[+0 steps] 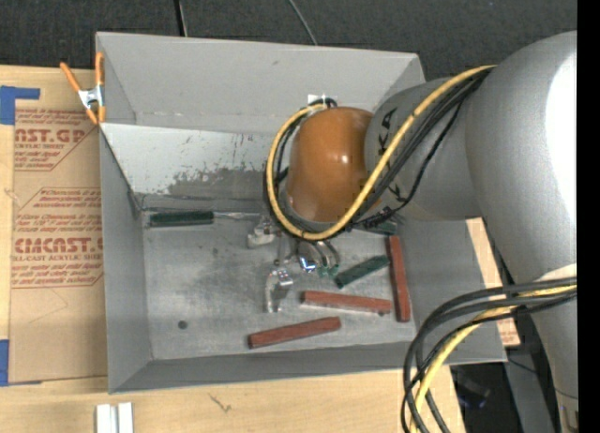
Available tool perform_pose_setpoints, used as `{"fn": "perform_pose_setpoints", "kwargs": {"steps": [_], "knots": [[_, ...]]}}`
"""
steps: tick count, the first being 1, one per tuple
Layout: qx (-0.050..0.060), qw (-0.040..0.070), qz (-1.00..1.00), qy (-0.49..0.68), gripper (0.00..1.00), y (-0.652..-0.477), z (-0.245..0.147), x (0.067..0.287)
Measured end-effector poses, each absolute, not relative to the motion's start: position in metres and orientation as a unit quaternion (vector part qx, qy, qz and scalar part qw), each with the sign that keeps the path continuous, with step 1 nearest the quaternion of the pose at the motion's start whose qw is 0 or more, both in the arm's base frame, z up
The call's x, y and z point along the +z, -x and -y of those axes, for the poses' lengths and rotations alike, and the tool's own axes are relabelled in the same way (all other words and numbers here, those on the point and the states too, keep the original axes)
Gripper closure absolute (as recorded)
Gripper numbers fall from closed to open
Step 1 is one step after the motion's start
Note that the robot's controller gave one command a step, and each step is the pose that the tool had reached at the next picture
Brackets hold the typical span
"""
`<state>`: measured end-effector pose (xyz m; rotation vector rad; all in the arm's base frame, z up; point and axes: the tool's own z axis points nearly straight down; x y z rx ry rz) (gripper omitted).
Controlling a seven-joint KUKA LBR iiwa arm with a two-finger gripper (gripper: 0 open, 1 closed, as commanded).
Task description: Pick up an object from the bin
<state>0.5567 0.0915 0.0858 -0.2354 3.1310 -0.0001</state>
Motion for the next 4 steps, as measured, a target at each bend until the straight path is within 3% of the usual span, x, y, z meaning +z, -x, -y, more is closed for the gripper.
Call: {"fn": "perform_pose_setpoints", "kwargs": {"steps": [1,2,3,4], "knots": [[0.001,0.001,-1.000,0.005,0.00,-0.550,-0.067,0.078],[0.000,0.001,-0.999,0.046,1.00,-0.541,-0.002,0.086],[0.000,0.001,-0.999,0.046,1.00,-0.541,-0.002,0.086],[0.000,0.006,-0.999,0.038,1.00,-0.536,-0.006,0.275]]}}
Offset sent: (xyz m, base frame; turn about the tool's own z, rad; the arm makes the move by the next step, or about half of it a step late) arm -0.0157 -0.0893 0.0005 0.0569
